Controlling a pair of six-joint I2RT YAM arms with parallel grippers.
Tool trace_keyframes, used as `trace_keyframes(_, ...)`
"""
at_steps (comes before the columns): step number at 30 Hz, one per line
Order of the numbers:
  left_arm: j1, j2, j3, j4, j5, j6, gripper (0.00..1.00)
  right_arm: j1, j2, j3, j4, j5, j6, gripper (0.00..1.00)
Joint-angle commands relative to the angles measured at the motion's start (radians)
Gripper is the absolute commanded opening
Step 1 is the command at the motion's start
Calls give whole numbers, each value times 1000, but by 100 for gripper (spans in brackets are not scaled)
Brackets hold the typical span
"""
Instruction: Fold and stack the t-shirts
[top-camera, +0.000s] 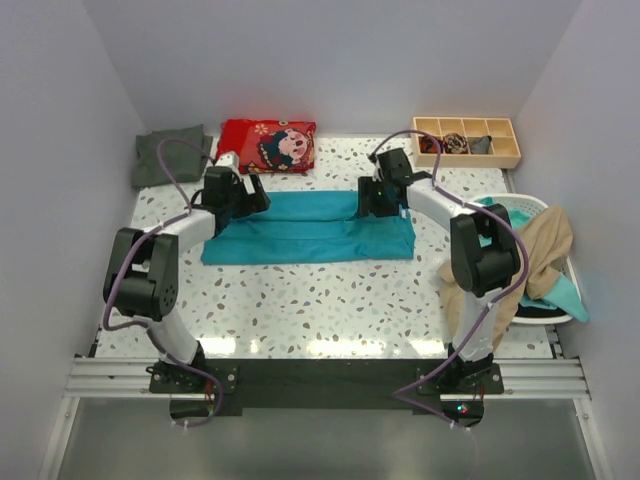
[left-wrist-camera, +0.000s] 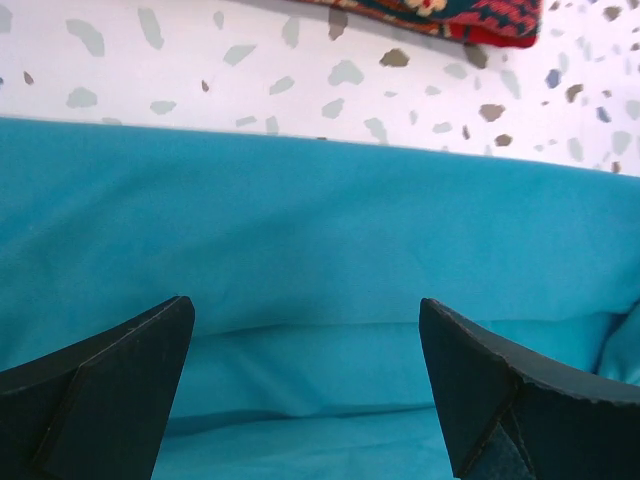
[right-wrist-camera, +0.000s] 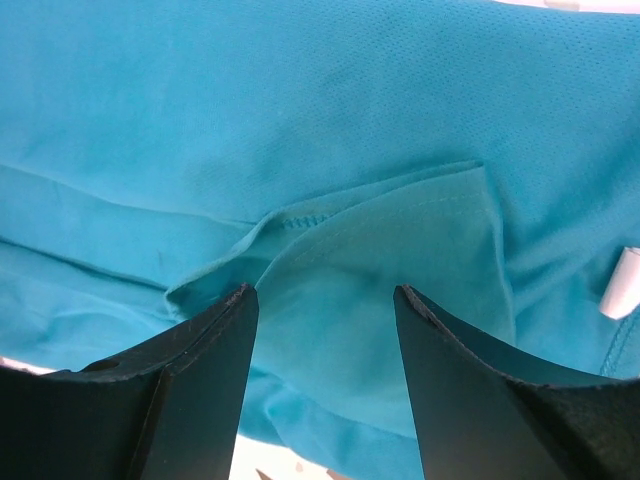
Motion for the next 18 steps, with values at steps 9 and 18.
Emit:
trace_keyframes(9, -8, 110, -39, -57, -10, -59, 100, 0, 136, 65, -52, 89, 41, 61)
trace_keyframes(18, -112, -142, -330, -188, 56, -136, 100, 0, 297, 310, -201, 59, -13, 61)
